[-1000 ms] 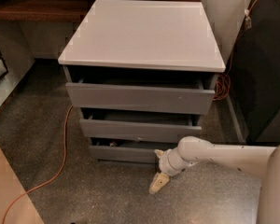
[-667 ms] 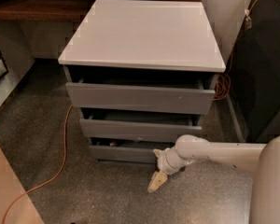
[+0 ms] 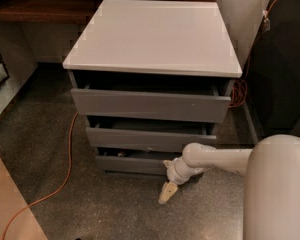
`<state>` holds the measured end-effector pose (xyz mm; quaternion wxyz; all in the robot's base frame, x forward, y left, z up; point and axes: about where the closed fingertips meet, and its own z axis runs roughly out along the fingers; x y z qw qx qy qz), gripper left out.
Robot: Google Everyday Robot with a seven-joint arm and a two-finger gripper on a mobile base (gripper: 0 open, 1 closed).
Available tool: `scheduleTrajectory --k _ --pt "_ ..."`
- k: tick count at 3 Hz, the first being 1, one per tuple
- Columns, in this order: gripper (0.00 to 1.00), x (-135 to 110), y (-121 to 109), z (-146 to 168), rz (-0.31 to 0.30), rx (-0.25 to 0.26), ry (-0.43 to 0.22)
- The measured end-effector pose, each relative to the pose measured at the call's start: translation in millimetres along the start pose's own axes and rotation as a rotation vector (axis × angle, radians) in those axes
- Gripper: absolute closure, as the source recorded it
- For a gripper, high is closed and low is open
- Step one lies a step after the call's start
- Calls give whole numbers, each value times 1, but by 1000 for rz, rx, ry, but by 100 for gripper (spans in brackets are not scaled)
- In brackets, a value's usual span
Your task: Pick blue plastic bottle from bottom drawer and place on counter
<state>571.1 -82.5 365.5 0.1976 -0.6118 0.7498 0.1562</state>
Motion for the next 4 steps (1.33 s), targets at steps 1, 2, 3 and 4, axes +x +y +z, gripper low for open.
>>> scheduleTrajectory --k 1,2,3,4 --pt "0 16 -4 18 -2 -1 14" --pt "0 25 -12 25 -30 51 -3" --pt "0 31 -30 35 -76 96 -9" --pt "0 44 -45 50 -113 126 -24"
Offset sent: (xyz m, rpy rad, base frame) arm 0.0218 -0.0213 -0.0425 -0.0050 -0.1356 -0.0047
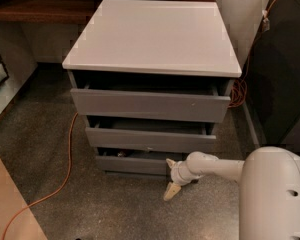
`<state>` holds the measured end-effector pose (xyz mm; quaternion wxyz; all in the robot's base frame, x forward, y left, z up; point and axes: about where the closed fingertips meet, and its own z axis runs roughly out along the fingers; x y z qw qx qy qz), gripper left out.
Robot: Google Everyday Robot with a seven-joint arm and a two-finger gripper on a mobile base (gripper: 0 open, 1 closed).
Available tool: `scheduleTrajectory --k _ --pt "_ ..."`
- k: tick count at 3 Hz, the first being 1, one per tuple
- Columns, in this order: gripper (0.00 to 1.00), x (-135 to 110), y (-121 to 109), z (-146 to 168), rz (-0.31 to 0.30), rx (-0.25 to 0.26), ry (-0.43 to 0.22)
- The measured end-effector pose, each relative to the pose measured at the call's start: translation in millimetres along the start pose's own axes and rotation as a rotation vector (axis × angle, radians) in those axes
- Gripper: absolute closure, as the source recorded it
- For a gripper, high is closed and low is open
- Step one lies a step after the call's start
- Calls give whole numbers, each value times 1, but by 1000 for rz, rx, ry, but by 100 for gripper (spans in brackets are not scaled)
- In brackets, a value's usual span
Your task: Pick blue plastic bottle from bottom drawer and place on counter
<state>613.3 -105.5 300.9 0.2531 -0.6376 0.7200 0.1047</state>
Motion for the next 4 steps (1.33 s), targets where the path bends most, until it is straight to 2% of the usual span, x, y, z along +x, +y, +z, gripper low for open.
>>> scheduleTrajectory --k 2,3,4 --pt "0 20 -20 27 -16 38 -36" --pt "0 29 -39 41 2 59 -60" --pt "0 38 -66 56 28 103 -100"
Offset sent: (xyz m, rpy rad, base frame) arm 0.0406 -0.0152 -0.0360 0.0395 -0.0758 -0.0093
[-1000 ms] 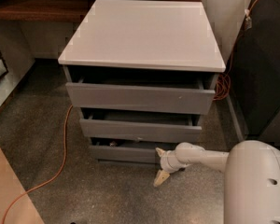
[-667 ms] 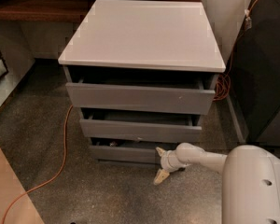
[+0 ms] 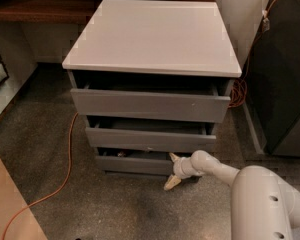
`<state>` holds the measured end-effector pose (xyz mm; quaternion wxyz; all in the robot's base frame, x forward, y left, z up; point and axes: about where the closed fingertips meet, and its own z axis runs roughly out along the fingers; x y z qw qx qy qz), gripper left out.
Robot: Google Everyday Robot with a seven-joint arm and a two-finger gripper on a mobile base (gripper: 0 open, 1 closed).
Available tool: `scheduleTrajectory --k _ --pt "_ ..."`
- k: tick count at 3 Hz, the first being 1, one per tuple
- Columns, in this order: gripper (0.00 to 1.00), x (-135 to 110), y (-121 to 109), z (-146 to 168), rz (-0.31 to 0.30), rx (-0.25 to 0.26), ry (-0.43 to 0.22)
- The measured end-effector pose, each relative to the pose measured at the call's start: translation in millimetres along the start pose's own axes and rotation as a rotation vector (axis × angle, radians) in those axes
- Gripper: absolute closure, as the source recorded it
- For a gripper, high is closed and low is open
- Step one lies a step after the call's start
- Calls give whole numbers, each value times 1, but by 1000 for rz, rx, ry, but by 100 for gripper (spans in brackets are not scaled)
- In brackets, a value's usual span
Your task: Pick blue plastic bottle from bottom drawer and place on counter
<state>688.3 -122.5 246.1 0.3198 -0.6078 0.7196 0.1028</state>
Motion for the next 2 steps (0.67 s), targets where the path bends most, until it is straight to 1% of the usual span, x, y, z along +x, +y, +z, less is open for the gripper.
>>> scheduleTrajectory --k 1,2 --pt "0 10 -21 17 25 16 -22" --pt "0 16 -32 31 38 12 -25"
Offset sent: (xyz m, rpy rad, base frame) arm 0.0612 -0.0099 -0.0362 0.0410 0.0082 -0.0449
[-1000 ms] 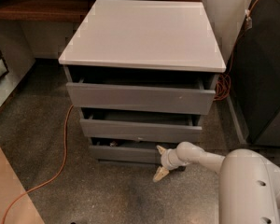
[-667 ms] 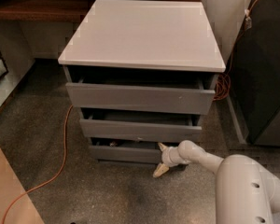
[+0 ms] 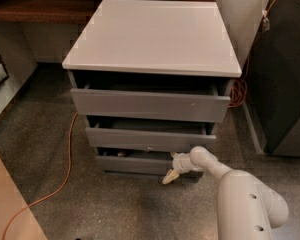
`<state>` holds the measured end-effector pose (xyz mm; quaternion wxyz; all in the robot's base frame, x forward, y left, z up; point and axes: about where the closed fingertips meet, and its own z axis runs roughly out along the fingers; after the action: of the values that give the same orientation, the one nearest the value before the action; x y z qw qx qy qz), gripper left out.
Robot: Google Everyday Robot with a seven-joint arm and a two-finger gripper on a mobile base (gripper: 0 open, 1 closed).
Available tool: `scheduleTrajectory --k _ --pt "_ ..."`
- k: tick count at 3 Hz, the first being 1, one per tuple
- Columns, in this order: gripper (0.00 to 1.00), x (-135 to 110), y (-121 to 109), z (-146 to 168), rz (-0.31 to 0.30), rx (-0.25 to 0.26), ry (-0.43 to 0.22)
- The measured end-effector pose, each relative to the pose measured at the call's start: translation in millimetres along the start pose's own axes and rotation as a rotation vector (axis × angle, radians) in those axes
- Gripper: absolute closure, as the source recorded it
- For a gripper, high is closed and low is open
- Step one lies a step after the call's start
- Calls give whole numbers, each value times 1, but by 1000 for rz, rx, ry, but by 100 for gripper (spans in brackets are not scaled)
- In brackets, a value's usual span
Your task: Pick blue plastic bottle from bottom drawer and place on counter
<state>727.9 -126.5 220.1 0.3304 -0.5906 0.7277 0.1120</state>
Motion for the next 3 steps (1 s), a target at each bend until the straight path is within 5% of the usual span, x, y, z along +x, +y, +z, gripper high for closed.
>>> scheduleTrajectory --k 2,3 --pt "39 12 0 20 30 -37 23" --pt "72 12 7 14 33 -44 36"
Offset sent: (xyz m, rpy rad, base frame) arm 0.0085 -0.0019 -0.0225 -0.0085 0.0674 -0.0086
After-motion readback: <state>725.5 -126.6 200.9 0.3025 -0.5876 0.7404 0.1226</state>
